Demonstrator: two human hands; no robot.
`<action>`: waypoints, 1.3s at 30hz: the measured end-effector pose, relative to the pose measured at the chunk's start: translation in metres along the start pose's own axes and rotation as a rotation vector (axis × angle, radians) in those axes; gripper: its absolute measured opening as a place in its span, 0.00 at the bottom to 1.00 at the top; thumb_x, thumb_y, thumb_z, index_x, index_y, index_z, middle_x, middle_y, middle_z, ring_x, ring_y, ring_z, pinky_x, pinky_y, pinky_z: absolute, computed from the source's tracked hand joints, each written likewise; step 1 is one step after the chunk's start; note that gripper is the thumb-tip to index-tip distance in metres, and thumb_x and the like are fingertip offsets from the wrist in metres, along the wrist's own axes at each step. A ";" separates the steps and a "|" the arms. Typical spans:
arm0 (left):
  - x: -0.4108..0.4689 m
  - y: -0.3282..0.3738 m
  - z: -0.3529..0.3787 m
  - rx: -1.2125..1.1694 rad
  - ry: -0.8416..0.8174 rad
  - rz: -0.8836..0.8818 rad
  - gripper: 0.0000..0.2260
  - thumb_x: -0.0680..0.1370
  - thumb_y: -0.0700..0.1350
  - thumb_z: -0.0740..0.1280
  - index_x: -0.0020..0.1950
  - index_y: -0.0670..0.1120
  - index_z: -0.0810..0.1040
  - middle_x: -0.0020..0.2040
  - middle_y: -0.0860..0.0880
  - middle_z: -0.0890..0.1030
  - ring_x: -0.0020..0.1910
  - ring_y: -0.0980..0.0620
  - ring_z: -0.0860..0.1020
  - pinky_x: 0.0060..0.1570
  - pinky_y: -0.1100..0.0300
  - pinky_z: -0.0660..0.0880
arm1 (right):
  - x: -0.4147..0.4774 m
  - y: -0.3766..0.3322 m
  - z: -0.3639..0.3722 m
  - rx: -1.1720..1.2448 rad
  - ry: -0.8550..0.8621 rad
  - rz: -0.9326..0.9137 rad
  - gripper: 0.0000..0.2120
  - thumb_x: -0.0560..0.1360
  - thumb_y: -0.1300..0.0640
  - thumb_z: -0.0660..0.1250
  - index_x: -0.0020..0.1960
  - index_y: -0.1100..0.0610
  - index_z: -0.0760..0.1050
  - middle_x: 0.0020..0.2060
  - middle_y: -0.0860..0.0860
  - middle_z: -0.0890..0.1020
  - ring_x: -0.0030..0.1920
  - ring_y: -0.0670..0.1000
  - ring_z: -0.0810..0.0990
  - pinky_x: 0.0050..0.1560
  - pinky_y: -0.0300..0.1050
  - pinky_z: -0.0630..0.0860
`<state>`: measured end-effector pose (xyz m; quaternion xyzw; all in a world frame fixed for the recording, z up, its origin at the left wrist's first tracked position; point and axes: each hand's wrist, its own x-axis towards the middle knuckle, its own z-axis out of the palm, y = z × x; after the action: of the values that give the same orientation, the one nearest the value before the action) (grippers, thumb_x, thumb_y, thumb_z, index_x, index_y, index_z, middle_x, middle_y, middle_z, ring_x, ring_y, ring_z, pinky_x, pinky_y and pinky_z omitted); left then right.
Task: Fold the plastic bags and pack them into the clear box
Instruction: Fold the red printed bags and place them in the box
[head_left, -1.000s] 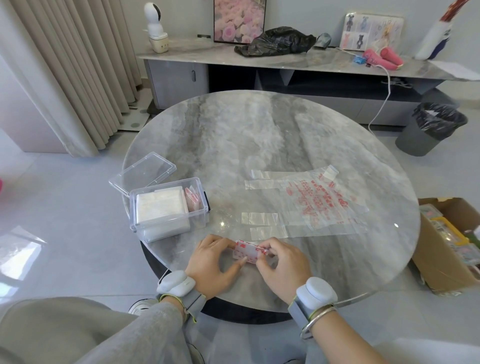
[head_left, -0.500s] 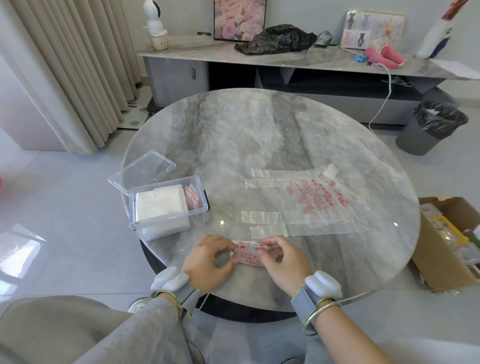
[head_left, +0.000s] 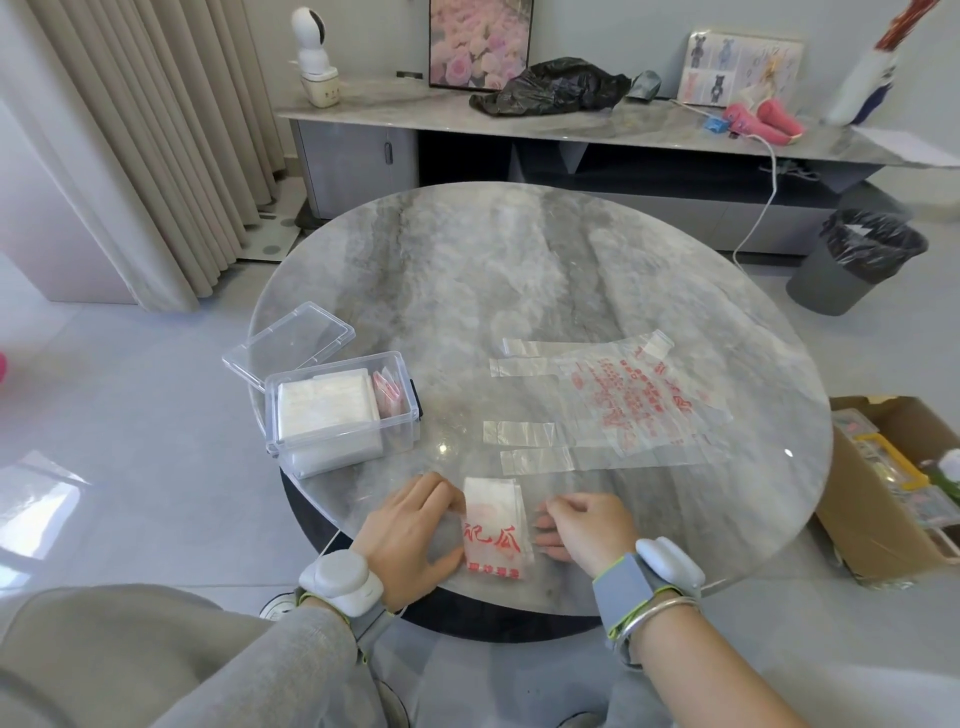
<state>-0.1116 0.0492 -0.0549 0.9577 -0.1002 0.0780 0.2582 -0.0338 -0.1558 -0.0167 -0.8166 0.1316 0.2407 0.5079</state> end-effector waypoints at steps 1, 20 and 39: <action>-0.001 0.000 -0.001 0.009 -0.005 -0.001 0.14 0.72 0.55 0.67 0.54 0.53 0.70 0.51 0.58 0.73 0.48 0.59 0.72 0.43 0.69 0.69 | -0.003 -0.002 0.000 0.026 -0.024 0.016 0.11 0.77 0.62 0.62 0.39 0.60 0.79 0.36 0.56 0.84 0.35 0.54 0.85 0.43 0.52 0.83; 0.000 0.004 0.003 0.056 -0.003 0.012 0.14 0.70 0.56 0.63 0.53 0.54 0.75 0.51 0.59 0.76 0.50 0.59 0.73 0.48 0.69 0.68 | -0.002 -0.002 0.006 0.101 -0.084 0.072 0.08 0.77 0.62 0.63 0.43 0.59 0.80 0.38 0.56 0.85 0.39 0.55 0.85 0.49 0.53 0.82; 0.008 0.003 0.012 -0.193 0.112 -0.262 0.07 0.73 0.56 0.69 0.48 0.56 0.79 0.41 0.66 0.76 0.49 0.66 0.72 0.43 0.67 0.73 | -0.007 0.002 0.010 -0.317 -0.241 -0.321 0.09 0.73 0.57 0.70 0.52 0.47 0.77 0.45 0.43 0.82 0.44 0.45 0.80 0.48 0.38 0.77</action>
<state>-0.1029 0.0391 -0.0619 0.9274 0.0329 0.0872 0.3623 -0.0433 -0.1482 -0.0176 -0.8619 -0.1009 0.2703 0.4171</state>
